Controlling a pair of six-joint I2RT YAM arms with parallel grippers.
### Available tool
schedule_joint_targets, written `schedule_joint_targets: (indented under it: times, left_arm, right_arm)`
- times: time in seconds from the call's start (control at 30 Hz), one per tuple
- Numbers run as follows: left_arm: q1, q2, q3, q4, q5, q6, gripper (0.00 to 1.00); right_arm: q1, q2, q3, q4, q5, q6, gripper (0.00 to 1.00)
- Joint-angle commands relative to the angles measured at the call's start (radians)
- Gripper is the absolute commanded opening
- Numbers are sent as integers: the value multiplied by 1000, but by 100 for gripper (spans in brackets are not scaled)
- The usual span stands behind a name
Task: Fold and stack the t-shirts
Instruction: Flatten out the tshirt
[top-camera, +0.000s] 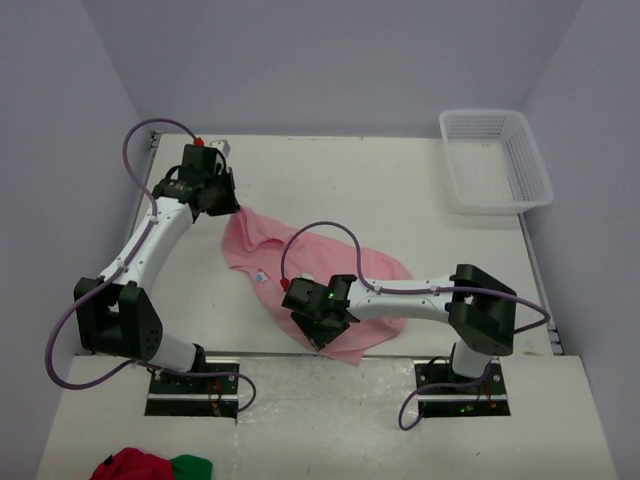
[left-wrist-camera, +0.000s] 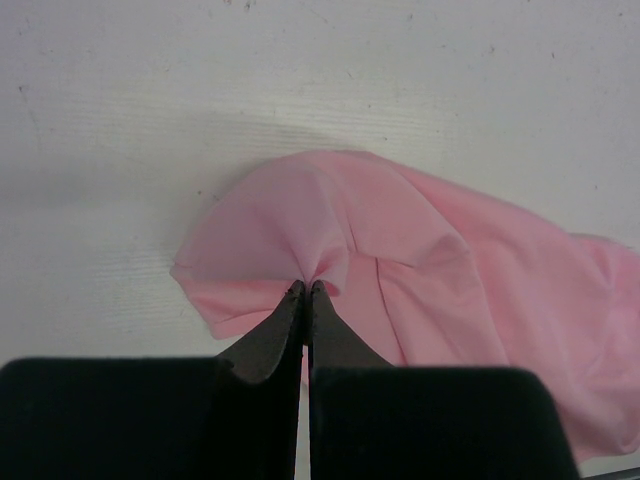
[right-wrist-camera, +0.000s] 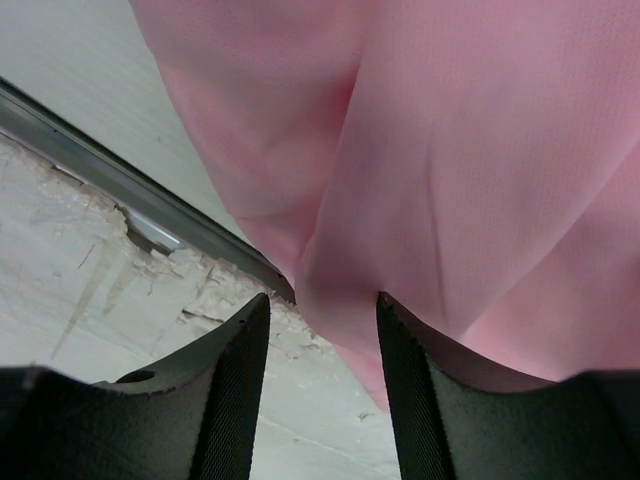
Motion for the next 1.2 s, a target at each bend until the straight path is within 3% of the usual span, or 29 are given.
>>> schedule_joint_targets:
  times: [0.0, 0.27, 0.37, 0.4, 0.47, 0.6, 0.83, 0.97, 1.07, 1.13, 1.17]
  left_arm:
    - [-2, -40, -5, 34, 15, 3, 0]
    - [-2, -54, -19, 40, 21, 6, 0]
    - [-2, -54, -22, 40, 26, 8, 0]
    - [-2, -56, -25, 40, 27, 8, 0]
    - [-2, -66, -30, 47, 27, 6, 0]
    - [-2, -76, -49, 53, 34, 3, 0]
    - [-2, -86, -85, 70, 43, 3, 0]
    - [-2, -89, -86, 73, 46, 5, 0]
    - [-2, -88, -89, 74, 47, 5, 0]
    - [-2, -88, -91, 77, 50, 5, 0]
    - [-2, -89, -94, 76, 50, 6, 0]
  right_arm:
    - [7, 32, 32, 27, -7, 17, 48]
    - [8, 102, 19, 58, 15, 32, 42]
    - [8, 119, 22, 36, 63, 40, 24]
    - [8, 122, 28, 26, 72, 43, 10]
    - [11, 112, 46, 6, 100, 48, 3]
    - [27, 38, 139, -88, 163, 39, 2]
    - [87, -104, 371, -255, 169, -4, 8]
    - [87, -167, 397, -280, 184, -10, 0]
    - [88, -192, 405, -289, 187, -15, 0]
    - [87, -197, 405, -303, 205, -15, 8]
    - [87, -198, 402, -310, 212, -11, 5]
